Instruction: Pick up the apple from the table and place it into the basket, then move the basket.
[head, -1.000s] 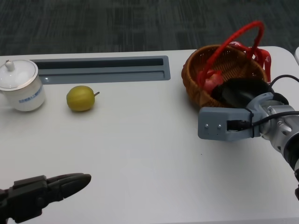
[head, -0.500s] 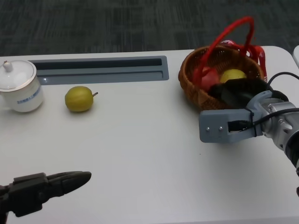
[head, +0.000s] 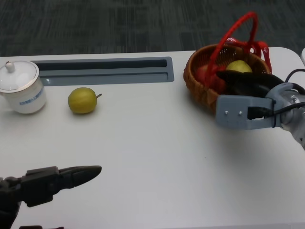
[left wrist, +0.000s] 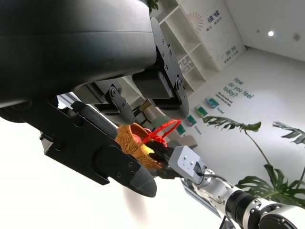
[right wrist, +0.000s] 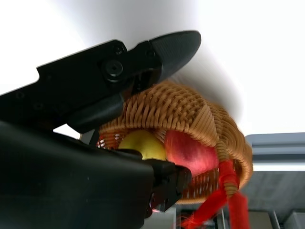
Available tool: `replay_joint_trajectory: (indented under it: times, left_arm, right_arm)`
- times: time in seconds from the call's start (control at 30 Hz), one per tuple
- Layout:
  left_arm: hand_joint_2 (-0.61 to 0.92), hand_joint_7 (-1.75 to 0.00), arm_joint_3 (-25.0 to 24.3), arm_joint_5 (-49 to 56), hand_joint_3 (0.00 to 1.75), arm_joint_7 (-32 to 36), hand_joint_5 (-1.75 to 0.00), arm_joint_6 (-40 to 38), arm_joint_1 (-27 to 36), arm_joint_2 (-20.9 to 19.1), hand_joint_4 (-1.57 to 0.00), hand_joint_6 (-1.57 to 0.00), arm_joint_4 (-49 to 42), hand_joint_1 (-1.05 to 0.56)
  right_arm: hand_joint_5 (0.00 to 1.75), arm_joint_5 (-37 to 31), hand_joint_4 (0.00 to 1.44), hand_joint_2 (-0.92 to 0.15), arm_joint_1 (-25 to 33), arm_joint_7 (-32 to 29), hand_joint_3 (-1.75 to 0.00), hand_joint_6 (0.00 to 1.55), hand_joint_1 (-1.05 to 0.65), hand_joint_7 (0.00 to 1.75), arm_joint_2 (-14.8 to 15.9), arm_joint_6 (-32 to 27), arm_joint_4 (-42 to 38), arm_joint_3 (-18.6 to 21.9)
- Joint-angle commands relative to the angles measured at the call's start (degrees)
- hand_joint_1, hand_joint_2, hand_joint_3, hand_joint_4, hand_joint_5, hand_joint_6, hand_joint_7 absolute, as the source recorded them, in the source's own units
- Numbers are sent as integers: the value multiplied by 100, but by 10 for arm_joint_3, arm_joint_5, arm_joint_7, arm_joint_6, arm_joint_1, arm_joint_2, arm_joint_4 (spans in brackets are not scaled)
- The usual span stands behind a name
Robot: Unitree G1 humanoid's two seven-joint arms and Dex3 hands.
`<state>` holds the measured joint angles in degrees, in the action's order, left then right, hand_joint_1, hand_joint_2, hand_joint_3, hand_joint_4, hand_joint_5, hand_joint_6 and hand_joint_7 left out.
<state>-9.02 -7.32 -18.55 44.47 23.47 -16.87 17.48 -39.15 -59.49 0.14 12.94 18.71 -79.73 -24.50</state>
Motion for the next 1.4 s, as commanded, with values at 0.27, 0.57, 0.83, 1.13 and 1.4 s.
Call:
replay_joint_trajectory:
  times: [0.27,0.57,0.83,1.13,1.4]
  left_arm:
    - [68,0,3,-4,1,-17,-1,13,-46,-22,-88,-81,-42,-45]
    - [69,-1,7,-8,0,-23,-1,28,-75,-26,-88,-82,-70,-47]
    - [69,0,0,-12,0,-24,0,39,-101,-33,-88,-80,-96,-46]
    - [69,0,-2,-14,0,-25,0,25,-131,-38,-88,-79,-118,-48]
    - [67,-1,-3,-11,0,-26,-1,15,-159,-44,-90,-81,-139,-47]
  right_arm:
    - [5,75,34,-85,15,41,0,34,-89,5,60,77,20,65]
    - [0,87,38,-89,23,43,0,36,-95,0,90,122,30,74]
    - [1,148,41,-84,80,73,0,38,-92,0,103,262,59,114]
    - [1,254,26,-84,191,118,0,22,-83,1,76,473,116,155]
    - [4,435,43,-83,271,255,0,36,-68,3,1,547,195,175]
